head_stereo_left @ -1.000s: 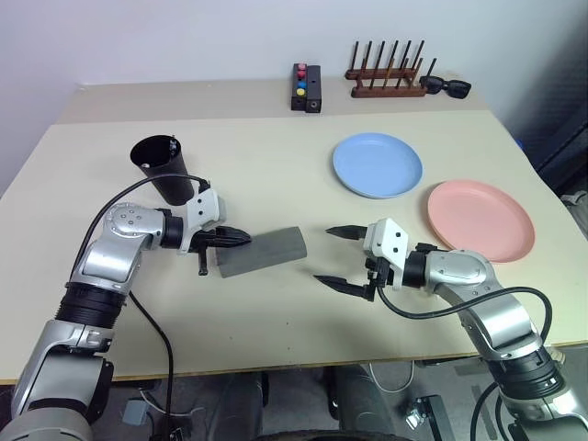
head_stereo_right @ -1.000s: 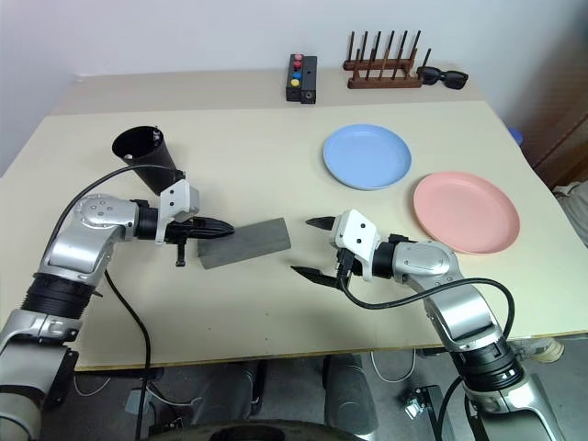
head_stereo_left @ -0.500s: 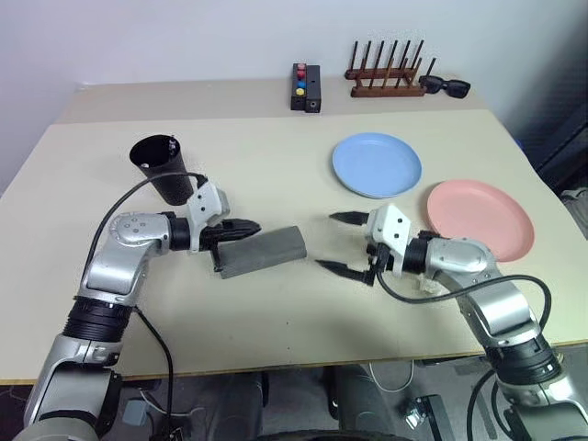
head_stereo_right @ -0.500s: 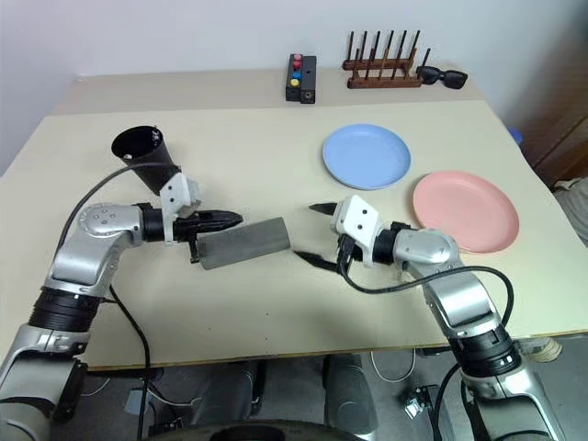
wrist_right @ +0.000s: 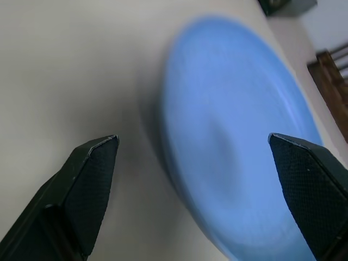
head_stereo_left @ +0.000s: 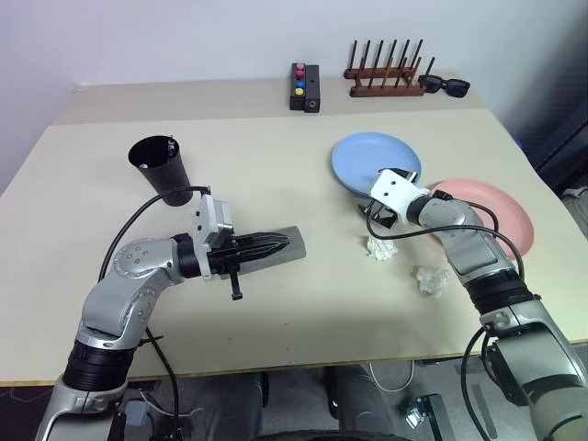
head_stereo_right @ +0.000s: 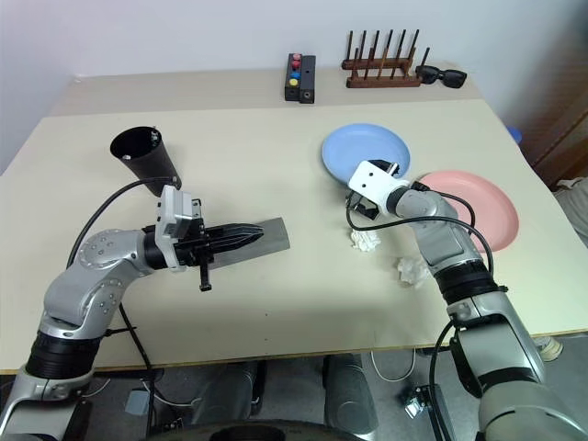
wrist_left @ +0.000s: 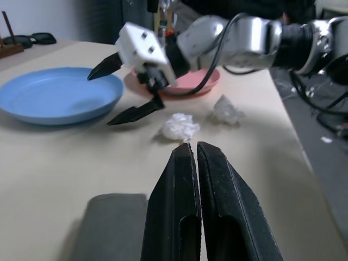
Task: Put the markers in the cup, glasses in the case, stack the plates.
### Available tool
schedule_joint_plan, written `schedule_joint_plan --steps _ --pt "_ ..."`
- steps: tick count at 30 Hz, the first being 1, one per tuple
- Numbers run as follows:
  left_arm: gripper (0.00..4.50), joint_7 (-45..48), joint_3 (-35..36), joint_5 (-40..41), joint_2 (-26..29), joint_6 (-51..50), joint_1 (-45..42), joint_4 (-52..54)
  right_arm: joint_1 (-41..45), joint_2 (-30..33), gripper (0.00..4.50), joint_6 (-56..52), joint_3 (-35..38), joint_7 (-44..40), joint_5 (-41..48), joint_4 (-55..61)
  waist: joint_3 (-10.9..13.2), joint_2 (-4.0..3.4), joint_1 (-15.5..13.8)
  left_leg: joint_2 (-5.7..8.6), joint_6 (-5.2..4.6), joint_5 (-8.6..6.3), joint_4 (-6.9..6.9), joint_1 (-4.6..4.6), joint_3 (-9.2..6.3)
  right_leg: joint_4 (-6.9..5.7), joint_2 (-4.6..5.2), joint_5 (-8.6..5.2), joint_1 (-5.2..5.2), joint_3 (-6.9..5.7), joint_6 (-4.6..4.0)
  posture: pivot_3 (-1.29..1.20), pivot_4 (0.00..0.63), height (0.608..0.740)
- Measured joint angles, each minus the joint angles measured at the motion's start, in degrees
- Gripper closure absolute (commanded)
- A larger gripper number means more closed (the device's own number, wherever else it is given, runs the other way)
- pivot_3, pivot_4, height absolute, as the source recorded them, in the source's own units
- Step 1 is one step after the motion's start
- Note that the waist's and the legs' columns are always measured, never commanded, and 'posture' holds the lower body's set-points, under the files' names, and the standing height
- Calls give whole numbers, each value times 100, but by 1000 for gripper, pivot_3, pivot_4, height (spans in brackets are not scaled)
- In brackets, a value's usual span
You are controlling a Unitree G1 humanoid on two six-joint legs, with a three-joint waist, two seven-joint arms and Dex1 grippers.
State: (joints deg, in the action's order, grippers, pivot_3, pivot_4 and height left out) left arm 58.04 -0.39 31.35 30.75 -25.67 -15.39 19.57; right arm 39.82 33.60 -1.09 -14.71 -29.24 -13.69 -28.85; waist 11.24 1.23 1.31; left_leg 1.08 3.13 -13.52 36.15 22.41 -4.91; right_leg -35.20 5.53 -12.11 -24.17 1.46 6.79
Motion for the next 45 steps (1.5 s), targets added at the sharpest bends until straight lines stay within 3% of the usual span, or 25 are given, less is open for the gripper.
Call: schedule_joint_plan --steps 2,4,9,17,23,30,37,44,45 --pt "4451 -110 8 65 -34 -17 9 65 131 -34 873 243 -61 97 -139 -311 0 0 8 0 0 0 1 0 0 0 0 0 1 0 0 0 150 739" --pt "4451 -219 10 151 -100 -26 26 126 211 -66 1805 454 -99 186 -283 -604 0 0 2 0 0 0 2 0 0 0 0 0 2 0 -1 0 150 739" --pt "4451 -435 7 189 -160 -31 113 156 240 -91 4451 863 -224 297 -553 -969 0 0 -9 1 0 0 3 1 1 1 0 -1 2 1 -2 0 150 739" --pt "4451 -587 -3 278 -244 -34 116 157 203 -29 4486 1426 -245 648 -948 -885 1 -1 -9 1 0 0 1 0 0 1 0 -1 2 1 -2 0 150 739" --pt "4451 -679 -82 300 -345 -19 108 148 -118 531 4486 1596 -36 651 -1073 238 2 -3 -29 1 0 0 2 2 0 1 0 -1 3 2 -2 0 150 739" --pt "4451 -614 -112 292 -403 41 74 -154 -2163 1481 4486 -29 1322 -536 -118 2650 1 -6 -62 4 -2 -1 7 1 -2 8 2 -4 12 1 -3 0 150 739" --pt "4451 -285 -310 282 -527 145 -242 -599 -3824 1977 4486 -1036 2636 -996 180 3935 -2 -11 -61 2 -4 -2 8 -2 2 8 1 -5 16 2 -4 0 150 739" --pt "4451 -83 -523 207 -719 226 -509 -817 -4492 1921 4486 -1515 2779 -1116 281 4316 -2 -11 -41 1 -4 -2 10 -4 4 10 2 -6 17 2 -5 0 150 739" --pt "4451 -73 -525 207 -722 227 -517 -819 -4491 1921 4168 -1540 2779 -1093 279 4316 -2 -11 -43 1 -4 -2 10 -4 4 10 2 -6 17 2 -5 0 150 739"
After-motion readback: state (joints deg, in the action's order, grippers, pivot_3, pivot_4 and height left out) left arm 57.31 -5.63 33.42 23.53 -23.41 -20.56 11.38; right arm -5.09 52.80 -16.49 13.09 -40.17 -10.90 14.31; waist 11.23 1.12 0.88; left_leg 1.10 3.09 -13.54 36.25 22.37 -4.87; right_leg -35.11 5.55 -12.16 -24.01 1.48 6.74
